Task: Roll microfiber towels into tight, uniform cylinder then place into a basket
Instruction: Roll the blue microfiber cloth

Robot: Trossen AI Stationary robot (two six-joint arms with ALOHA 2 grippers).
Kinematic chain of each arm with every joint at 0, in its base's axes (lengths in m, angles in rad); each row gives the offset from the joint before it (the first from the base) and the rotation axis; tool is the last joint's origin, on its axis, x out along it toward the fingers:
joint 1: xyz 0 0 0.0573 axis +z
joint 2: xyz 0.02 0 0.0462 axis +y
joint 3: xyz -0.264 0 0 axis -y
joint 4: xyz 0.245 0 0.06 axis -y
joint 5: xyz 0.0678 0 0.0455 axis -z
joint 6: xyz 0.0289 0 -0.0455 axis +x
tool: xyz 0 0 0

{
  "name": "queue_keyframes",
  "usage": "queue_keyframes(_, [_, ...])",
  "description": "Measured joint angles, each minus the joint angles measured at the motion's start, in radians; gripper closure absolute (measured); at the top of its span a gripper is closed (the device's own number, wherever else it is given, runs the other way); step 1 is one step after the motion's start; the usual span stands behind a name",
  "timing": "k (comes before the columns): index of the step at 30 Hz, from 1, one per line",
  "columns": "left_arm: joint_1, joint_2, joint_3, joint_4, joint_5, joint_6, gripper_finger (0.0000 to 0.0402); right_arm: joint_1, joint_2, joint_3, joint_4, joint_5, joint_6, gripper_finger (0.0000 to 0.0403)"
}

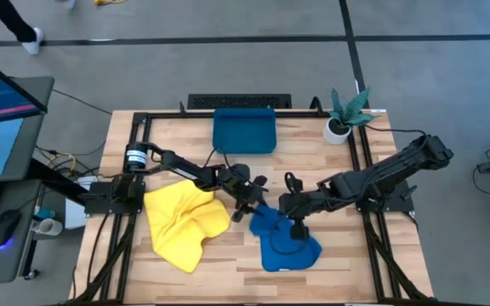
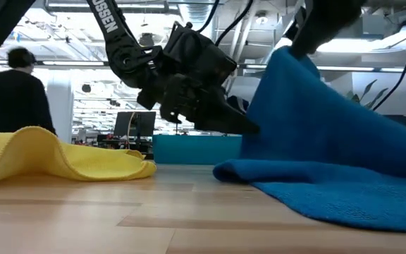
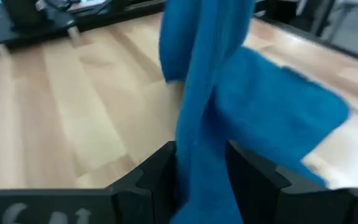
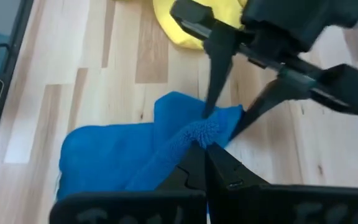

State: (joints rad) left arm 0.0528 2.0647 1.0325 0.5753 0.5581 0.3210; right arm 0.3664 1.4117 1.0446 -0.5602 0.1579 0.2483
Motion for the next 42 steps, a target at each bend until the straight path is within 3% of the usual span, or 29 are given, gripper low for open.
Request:
queue_keyframes(4, [0.0, -0.001, 0.0, -0.088, 0.011, 0.017, 0.0282, 0.007, 0.0, 0.05, -0.067, 0.001, -0.005, 0.0396])
queue_keyframes(9, [0.006, -0.001, 0.0, -0.184, 0.155, 0.034, 0.0311, 0.016, 0.0, 0.061, -0.111, 0.001, 0.011, 0.0396])
queue_keyframes(16, [0.006, -0.001, 0.0, -0.258, 0.255, 0.032, 0.0345, 0.036, 0.0, 0.061, -0.124, 0.001, 0.023, 0.0396])
queue_keyframes(22, [-0.009, -0.001, 0.0, -0.282, 0.274, -0.008, 0.0351, 0.066, 0.0, 0.062, -0.143, 0.001, 0.042, 0.0396])
queue_keyframes(33, [-0.088, -0.001, 0.0, -0.302, 0.258, -0.069, 0.0351, 0.105, 0.0, 0.062, -0.162, 0.024, 0.11, 0.0396])
queue_keyframes(37, [-0.111, -0.002, 0.0, -0.307, 0.185, -0.081, 0.0351, 0.105, 0.0, 0.062, -0.173, 0.026, 0.143, 0.0396])
queue_keyframes(42, [-0.126, -0.02, 0.0, -0.342, 0.02, -0.077, 0.0366, 0.105, 0.0, 0.062, -0.174, 0.027, 0.145, 0.0396])
